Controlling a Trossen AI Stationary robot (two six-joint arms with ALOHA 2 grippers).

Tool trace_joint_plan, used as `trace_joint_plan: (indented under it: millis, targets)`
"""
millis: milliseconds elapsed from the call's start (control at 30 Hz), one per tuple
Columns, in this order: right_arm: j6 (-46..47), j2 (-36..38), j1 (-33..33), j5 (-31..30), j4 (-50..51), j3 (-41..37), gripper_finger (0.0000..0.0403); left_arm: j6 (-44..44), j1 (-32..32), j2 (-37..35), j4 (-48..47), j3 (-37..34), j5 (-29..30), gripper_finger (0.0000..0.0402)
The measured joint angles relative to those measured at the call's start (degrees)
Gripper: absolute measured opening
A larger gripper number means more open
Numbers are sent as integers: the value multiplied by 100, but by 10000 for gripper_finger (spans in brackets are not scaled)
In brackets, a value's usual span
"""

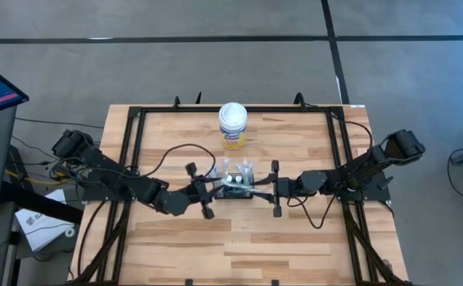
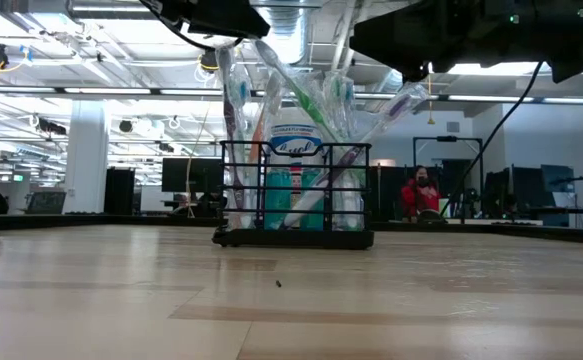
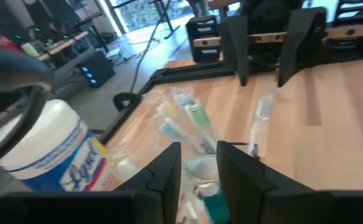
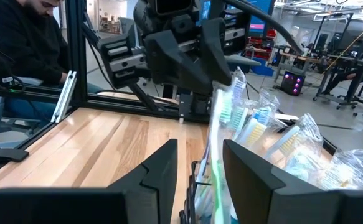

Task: Pick & Place toothbrushing station
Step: Put the green toothbrush into the mesh organizer

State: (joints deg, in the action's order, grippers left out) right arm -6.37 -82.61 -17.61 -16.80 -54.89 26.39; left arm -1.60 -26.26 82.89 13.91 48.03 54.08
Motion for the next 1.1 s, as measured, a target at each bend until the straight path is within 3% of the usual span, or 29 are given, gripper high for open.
trace_joint_plan:
  millis: [633,967,1100]
  targets:
    - [-2,0,2,0,1,0,118,533,732,-2,224,2,-1513,98]
    - [38,-1,-60,1,28,33,118,501,705,-2,519,4,-1658,97]
    - [36,-40,-84,4,559,462,118,343,572,-2,587,91,-1691,97]
